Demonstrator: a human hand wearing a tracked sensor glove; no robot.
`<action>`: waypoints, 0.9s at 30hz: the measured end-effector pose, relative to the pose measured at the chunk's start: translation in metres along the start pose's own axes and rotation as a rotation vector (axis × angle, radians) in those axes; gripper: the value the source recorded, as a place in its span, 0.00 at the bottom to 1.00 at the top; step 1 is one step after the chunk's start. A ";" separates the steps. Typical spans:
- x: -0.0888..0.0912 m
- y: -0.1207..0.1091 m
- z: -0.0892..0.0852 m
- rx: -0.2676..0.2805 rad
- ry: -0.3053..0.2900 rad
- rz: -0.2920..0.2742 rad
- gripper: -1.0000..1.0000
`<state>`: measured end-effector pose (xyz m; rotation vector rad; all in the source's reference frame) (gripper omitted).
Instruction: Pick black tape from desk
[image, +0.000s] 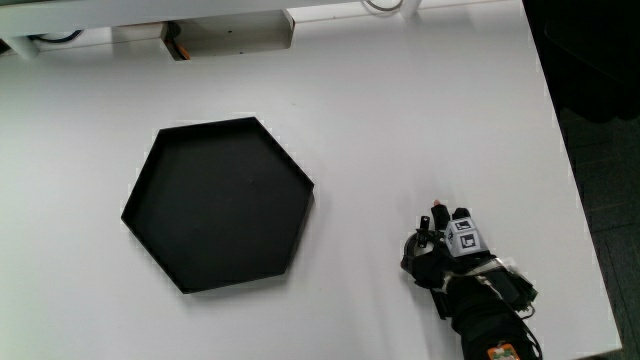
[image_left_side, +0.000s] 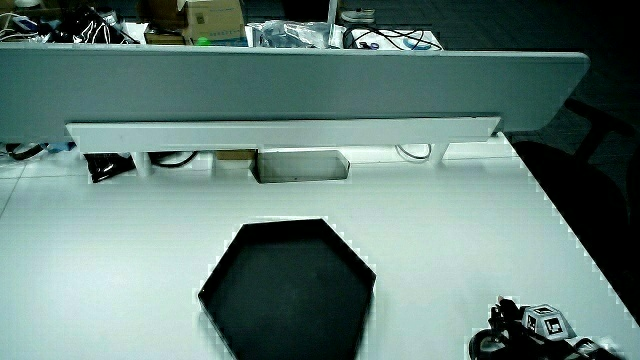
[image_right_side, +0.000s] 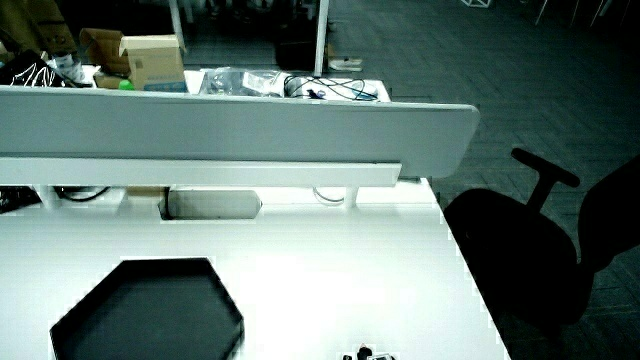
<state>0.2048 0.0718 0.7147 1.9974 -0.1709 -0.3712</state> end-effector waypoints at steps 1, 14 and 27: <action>-0.002 -0.003 0.001 0.004 -0.015 -0.008 0.50; -0.001 -0.010 -0.005 0.136 0.016 -0.066 0.93; -0.011 -0.060 0.069 0.496 0.104 -0.005 1.00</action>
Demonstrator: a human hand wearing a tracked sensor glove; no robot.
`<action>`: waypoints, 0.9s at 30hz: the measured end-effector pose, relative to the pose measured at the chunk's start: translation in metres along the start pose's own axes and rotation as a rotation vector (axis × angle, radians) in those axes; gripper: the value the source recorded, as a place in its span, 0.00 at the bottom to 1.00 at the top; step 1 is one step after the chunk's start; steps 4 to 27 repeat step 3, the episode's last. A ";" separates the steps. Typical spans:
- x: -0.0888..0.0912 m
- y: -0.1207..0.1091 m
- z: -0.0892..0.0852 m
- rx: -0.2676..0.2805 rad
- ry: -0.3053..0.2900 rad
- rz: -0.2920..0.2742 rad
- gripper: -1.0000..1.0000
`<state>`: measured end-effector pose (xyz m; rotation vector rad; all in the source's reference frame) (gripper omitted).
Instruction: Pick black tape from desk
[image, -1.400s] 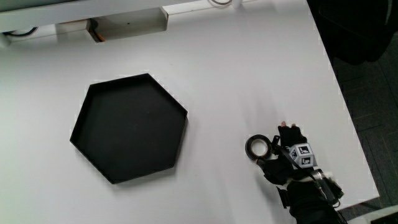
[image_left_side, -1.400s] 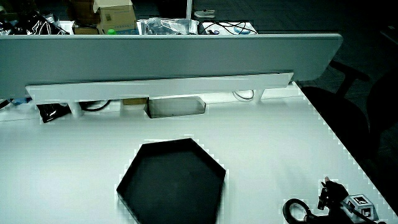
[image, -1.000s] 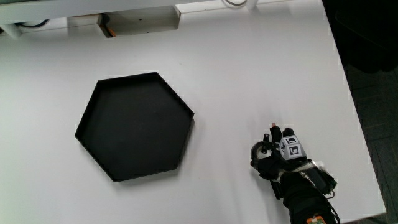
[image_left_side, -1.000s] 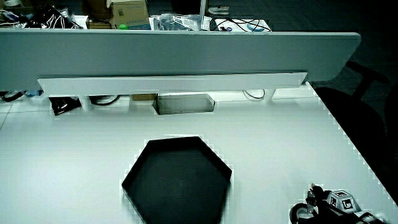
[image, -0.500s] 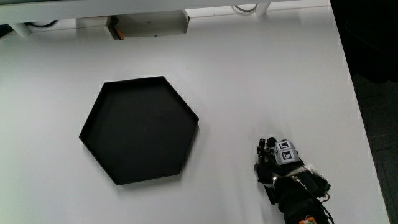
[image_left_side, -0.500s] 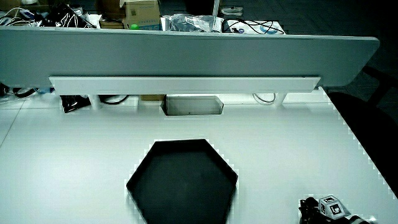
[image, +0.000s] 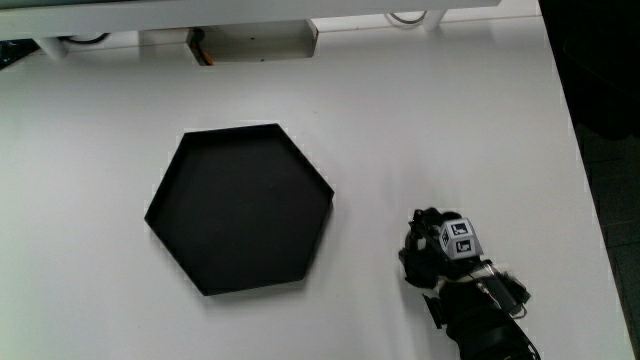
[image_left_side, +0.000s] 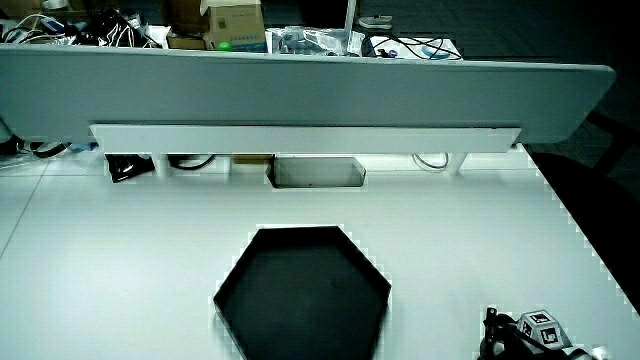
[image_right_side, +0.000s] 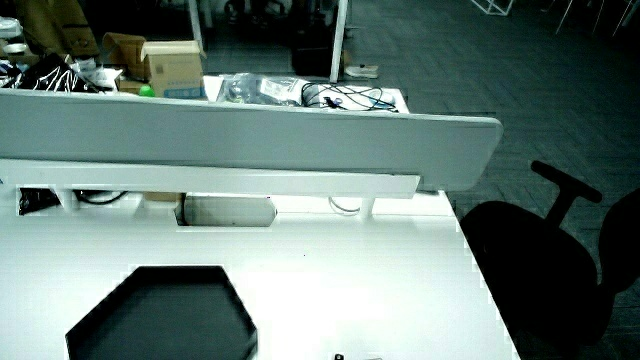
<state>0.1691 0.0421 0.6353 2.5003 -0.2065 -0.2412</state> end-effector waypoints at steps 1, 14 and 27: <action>-0.004 0.000 0.010 0.024 0.003 0.007 1.00; -0.015 0.003 0.024 0.054 0.004 0.014 1.00; -0.015 0.003 0.024 0.054 0.004 0.014 1.00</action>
